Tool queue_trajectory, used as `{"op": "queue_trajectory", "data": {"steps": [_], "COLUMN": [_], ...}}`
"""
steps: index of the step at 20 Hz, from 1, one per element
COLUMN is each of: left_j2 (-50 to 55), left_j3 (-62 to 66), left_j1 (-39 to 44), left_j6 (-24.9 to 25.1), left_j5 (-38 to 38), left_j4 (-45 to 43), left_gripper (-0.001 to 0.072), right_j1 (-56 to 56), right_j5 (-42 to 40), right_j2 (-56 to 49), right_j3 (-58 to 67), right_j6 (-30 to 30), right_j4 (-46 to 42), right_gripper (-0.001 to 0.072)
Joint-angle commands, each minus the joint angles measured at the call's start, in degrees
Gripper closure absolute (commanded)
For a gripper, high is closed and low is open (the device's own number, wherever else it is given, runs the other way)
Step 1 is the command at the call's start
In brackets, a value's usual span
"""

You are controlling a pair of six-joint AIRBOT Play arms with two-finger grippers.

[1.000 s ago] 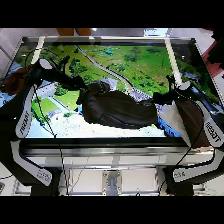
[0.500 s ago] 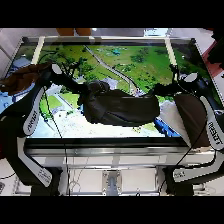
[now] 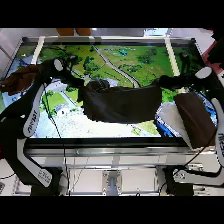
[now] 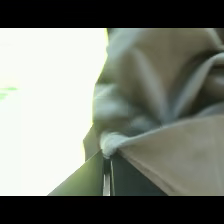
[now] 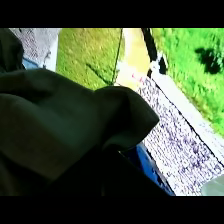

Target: Fold the shirts.

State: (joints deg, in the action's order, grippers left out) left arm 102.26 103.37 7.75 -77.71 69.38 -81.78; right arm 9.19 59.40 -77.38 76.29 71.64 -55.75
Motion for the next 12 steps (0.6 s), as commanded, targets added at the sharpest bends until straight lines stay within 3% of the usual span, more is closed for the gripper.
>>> {"op": "queue_trajectory", "data": {"steps": [1,3,7,10,12], "left_j2": [-9.4,-20.5,-41.7,-52.2,-53.1], "left_j3": [9.8,12.5,12.5,12.5,12.3], "left_j1": [0.1,0.1,0.2,0.2,0.2], "left_j6": [-4.4,-3.5,-3.6,-4.5,-4.6], "left_j5": [11.7,14.3,15.0,5.3,-2.1], "left_j4": [-16.6,-20.3,-18.1,-15.3,-15.2], "left_gripper": [0.0694,0.0694,0.0695,0.0695,0.0696], "right_j1": [2.4,3.0,3.0,3.0,3.0], "right_j5": [2.5,4.2,3.9,-1.4,-5.0], "right_j2": [12.3,20.9,35.5,40.1,38.9], "right_j3": [3.7,7.5,15.5,20.6,21.7], "right_j6": [-1.2,-1.1,-1.0,-1.0,-1.0], "right_j4": [-1.6,-4.1,-6.1,-9.7,-10.1], "right_gripper": [0.0682,0.0682,0.0684,0.0685,0.0685]}}
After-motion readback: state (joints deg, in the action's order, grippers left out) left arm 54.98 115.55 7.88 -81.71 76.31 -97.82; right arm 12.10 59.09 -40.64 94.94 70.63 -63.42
